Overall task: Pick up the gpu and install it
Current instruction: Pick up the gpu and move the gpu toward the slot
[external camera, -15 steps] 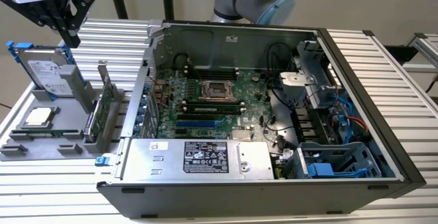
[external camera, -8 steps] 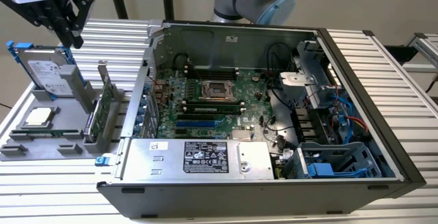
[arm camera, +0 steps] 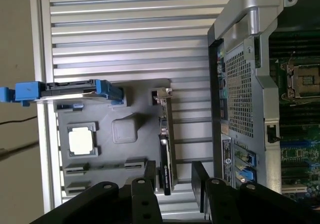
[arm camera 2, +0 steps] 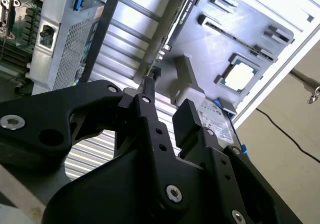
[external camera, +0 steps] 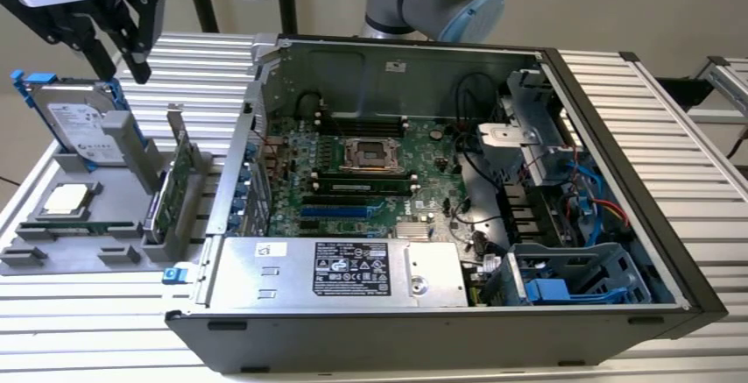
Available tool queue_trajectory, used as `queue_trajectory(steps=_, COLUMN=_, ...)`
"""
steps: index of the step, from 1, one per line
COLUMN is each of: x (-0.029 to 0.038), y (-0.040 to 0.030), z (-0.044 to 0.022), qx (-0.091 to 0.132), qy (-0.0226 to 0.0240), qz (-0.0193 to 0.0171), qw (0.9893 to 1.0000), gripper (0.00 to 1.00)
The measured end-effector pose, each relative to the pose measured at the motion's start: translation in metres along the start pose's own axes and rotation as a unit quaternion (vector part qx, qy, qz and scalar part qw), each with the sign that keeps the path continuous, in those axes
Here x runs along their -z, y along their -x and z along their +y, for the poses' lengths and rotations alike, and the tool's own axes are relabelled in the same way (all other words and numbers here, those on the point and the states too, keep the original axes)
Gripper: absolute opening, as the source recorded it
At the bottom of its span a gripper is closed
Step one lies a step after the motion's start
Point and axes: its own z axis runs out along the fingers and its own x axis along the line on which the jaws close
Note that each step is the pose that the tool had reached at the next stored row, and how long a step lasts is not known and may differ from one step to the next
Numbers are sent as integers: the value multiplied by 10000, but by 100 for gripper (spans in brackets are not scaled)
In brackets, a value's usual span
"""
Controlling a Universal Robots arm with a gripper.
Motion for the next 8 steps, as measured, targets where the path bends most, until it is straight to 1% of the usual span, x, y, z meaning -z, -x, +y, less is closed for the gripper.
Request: queue_trajectory(steps=8, x=0, y=4, z=0, qx=9, qy=0, qz=1, qw=10000, gripper=100)
